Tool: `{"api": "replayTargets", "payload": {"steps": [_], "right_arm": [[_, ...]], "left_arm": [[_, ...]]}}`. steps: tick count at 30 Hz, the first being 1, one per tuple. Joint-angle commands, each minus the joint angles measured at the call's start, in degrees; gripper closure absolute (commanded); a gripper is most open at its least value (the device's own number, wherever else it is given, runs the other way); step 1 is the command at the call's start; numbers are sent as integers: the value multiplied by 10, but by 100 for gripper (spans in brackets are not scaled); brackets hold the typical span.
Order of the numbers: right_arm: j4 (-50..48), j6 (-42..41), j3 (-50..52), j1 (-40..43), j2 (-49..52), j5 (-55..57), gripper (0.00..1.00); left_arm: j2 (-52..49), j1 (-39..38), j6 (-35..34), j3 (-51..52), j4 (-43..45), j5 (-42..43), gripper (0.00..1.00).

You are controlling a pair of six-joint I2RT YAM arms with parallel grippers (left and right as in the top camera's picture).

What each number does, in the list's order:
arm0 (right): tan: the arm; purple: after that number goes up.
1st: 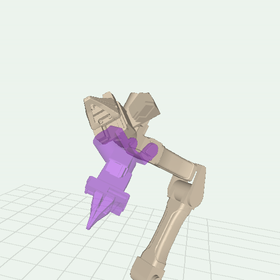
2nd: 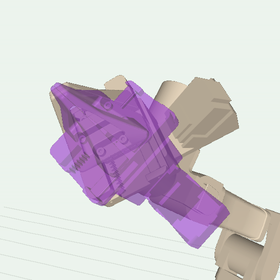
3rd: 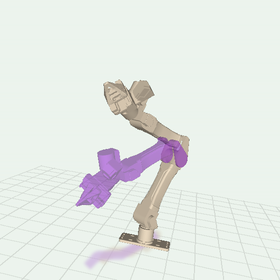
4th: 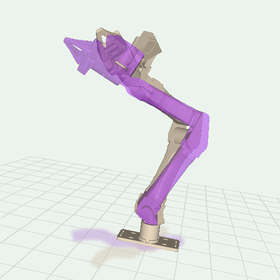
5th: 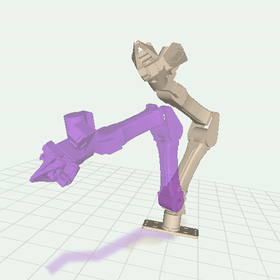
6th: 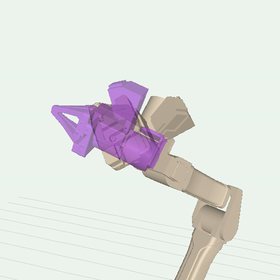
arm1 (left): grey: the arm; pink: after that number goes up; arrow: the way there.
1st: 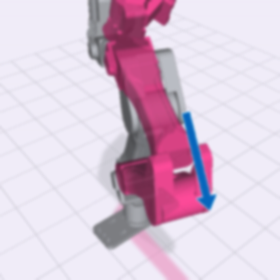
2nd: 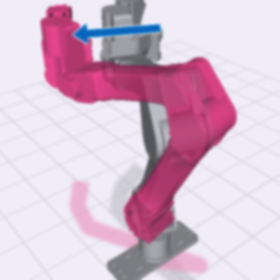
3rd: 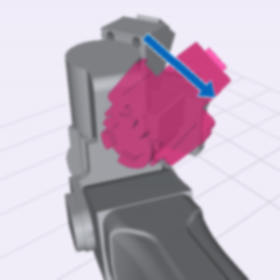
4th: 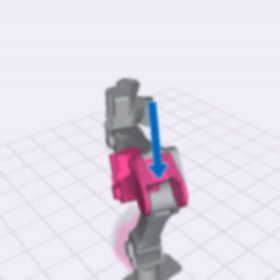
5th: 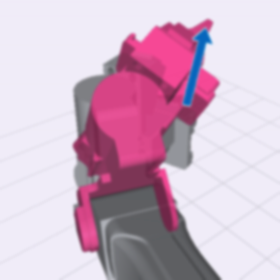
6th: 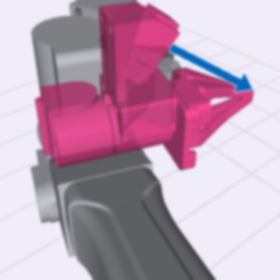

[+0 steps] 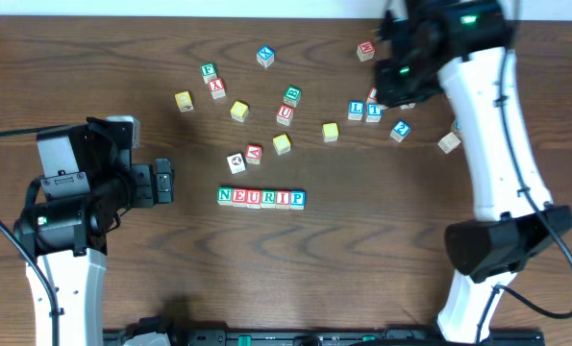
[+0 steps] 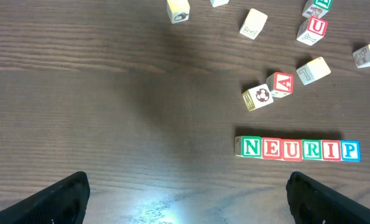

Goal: Spell out NEURIPS
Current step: 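Carry the S block toward the right end of the row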

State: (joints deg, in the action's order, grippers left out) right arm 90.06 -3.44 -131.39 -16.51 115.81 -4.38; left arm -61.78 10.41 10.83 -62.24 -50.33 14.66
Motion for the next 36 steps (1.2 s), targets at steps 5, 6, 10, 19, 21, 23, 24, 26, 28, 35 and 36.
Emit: {"api": "replayTargets", "payload": {"steps": [5,6,10,19,21,23,24,26,28,35,36], "right_arm": [[-5,-71,23,-141,-4,76,98],[-9,-80,31,-155,-6,87,98],[-37,-116,87,-211,-19,125,98],[-116,-162,259,-229,-60,131,99],[-146,-174,316,-230,-83,124,99],[-176,-181,367,-230,-108,109,99],[-188,-190,388,-230,-120,105,99],[-216,-212,440,-230,-148,96,99],[-240,-244,485,-233,-174,95,99],[-352,-394,651,-284,-232,100,99],[-364,-405,663,-290,-232,101,99]], "left_arm": [[0,2,9,-8,0,-2,1],[0,2,9,-8,0,-2,1],[0,2,9,-8,0,-2,1],[0,2,9,-8,0,-2,1],[0,2,9,-8,0,-2,1],[0,2,9,-8,0,-2,1],[0,2,9,-8,0,-2,1],[0,2,9,-8,0,-2,1],[0,2,9,-8,0,-2,1],[0,2,9,-8,0,-2,1],[0,2,9,-8,0,-2,1]]}}
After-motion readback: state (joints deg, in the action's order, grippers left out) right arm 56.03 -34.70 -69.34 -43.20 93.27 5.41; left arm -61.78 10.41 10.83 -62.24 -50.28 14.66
